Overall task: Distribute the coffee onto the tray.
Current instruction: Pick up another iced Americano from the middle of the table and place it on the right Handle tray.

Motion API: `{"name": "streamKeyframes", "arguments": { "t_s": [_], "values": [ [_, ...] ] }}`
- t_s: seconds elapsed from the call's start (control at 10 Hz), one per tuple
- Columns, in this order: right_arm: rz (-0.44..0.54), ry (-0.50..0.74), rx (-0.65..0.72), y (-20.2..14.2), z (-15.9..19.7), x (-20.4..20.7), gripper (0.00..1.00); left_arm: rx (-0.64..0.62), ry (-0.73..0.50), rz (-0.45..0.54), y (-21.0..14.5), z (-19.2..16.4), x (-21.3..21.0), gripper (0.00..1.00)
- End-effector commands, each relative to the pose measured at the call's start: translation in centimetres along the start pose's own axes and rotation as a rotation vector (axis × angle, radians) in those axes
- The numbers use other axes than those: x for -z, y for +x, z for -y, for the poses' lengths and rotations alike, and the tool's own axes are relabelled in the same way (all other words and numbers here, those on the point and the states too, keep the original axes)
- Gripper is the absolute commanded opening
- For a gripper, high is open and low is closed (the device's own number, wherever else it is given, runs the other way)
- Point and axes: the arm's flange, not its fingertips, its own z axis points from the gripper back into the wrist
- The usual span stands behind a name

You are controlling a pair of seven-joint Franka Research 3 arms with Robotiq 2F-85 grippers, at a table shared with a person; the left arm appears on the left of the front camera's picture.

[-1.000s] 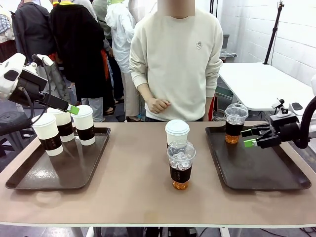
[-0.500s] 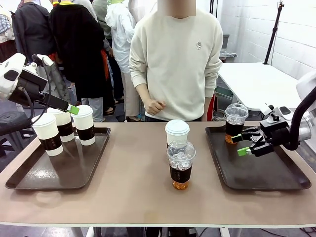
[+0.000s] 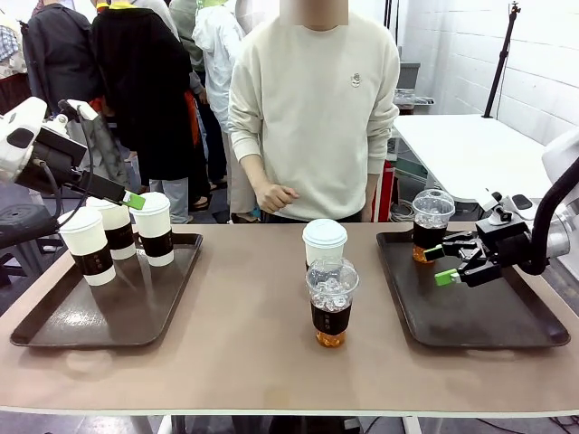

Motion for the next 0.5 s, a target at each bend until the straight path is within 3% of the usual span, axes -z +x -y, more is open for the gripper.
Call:
{"name": "streamKeyframes", "arguments": {
  "t_s": [0.0,0.4],
  "values": [
    [0.000,0.002,0.006,0.0,0.0,0.1,1.00,-0.011,-0.013,0.006,0.0,0.0,0.1,1.00],
    [-0.002,0.000,-0.018,0.3,-0.5,1.7,1.00,-0.011,-0.013,0.006,0.0,0.0,0.1,1.00]
  ]
}}
